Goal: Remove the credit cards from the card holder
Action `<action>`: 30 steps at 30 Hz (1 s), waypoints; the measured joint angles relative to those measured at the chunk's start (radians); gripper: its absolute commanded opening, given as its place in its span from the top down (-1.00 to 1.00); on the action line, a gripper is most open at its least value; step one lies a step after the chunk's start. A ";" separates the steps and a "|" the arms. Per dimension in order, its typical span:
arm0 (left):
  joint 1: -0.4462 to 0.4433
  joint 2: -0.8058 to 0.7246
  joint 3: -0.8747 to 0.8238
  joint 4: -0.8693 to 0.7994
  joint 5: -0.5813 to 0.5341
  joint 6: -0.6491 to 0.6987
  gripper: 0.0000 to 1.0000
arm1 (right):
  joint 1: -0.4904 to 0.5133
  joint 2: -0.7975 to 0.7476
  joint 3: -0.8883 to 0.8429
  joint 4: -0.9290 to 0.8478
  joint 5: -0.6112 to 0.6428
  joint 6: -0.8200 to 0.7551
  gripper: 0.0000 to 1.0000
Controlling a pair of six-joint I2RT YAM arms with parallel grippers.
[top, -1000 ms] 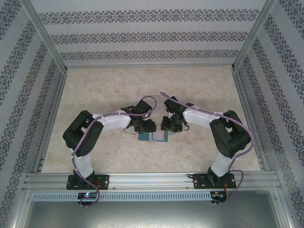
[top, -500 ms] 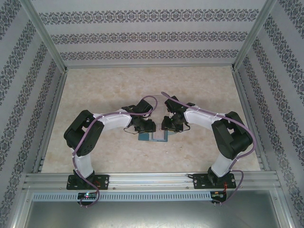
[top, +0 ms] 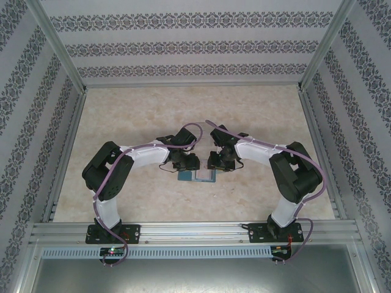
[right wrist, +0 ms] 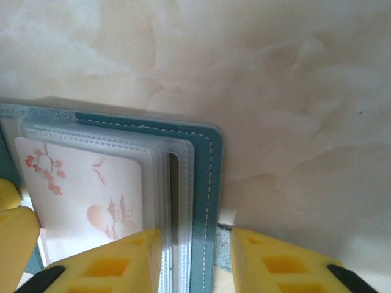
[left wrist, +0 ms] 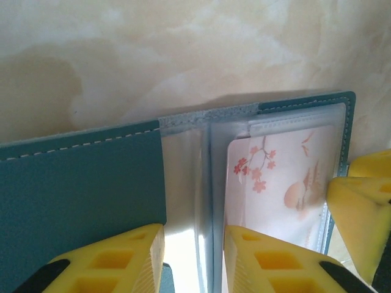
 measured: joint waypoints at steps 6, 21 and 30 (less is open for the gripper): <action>0.000 0.000 0.000 -0.005 -0.009 0.000 0.48 | 0.000 0.000 0.000 -0.021 0.026 -0.001 0.38; 0.000 -0.077 -0.014 -0.025 -0.040 -0.003 0.47 | 0.000 -0.032 0.000 -0.044 0.043 0.001 0.35; 0.003 -0.094 -0.061 0.061 0.030 -0.049 0.47 | 0.007 -0.075 -0.008 -0.008 0.014 0.024 0.33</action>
